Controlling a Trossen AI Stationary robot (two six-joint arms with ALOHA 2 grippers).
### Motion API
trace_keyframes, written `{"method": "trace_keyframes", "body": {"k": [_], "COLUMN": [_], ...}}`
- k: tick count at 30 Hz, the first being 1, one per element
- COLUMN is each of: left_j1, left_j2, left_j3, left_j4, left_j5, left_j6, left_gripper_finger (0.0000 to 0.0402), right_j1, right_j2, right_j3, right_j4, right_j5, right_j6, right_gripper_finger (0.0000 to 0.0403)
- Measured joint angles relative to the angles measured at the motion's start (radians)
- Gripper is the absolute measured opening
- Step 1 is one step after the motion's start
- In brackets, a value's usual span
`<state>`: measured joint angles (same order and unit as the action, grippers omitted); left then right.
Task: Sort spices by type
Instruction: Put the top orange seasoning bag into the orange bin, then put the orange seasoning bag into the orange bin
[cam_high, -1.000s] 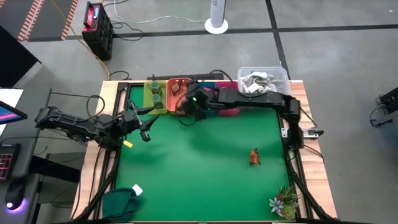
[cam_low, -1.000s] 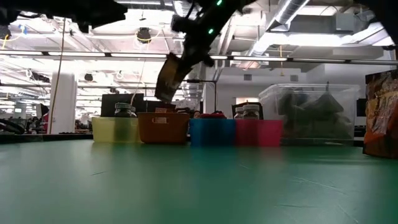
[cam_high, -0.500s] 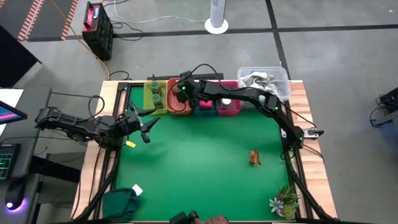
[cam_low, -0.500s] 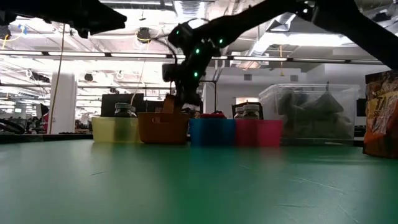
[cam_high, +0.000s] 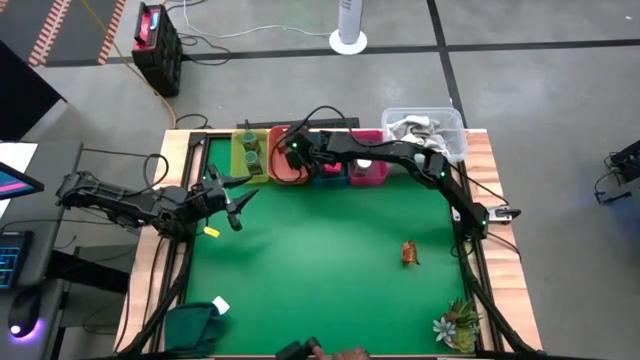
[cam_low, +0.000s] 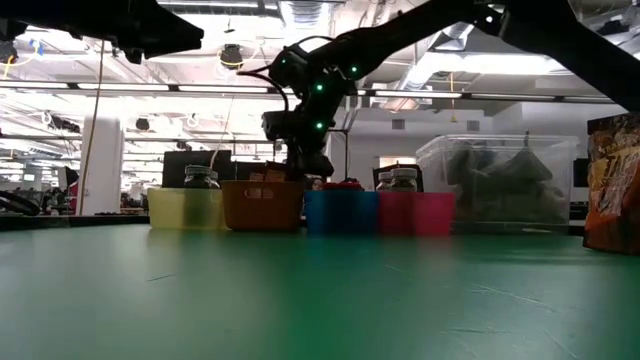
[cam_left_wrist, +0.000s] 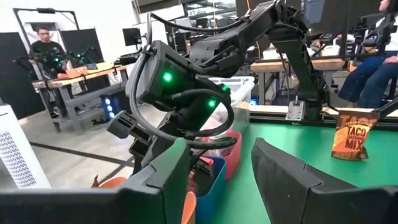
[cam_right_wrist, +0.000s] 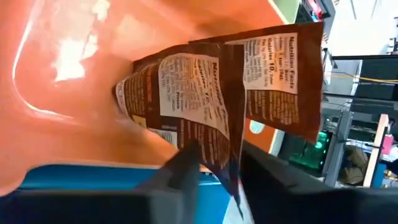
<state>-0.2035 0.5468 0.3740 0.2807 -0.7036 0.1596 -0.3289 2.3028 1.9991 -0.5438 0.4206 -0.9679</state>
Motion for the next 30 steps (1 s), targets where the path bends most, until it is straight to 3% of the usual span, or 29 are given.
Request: {"method": "trace_keyframes", "body": {"k": [6,10,16,23,30], "left_j1": [0.000,0.000,0.000,0.000,-0.002], "left_j2": [0.000,0.000,0.000,-0.018,-0.018], "left_j3": [0.000,0.000,0.001,0.001,0.001], "left_j4": [0.000,-0.001,-0.002,-0.001,-0.003], "left_j5": [0.000,0.000,0.000,0.000,0.018], "left_j6": [-0.007,-0.024,-0.014,-0.020,-0.056], "left_gripper_finger": [0.0164,0.0164,0.0164,0.0164,0.0164], "right_j1": [0.016,0.030,0.045,0.091,0.252], "right_j2": [-0.006,-0.035,-0.118,-0.256,-0.405], "right_j3": [0.001,0.028,0.058,0.059,-0.047], "right_j4": [0.012,-0.016,-0.180,-0.498,-0.629], "right_j5": [0.011,0.024,0.023,-0.185,-0.217], "right_j6": [0.002,0.034,0.148,0.466,0.674], "right_gripper_finger": [0.0247,0.0283,0.0296,0.0294,0.0292]}}
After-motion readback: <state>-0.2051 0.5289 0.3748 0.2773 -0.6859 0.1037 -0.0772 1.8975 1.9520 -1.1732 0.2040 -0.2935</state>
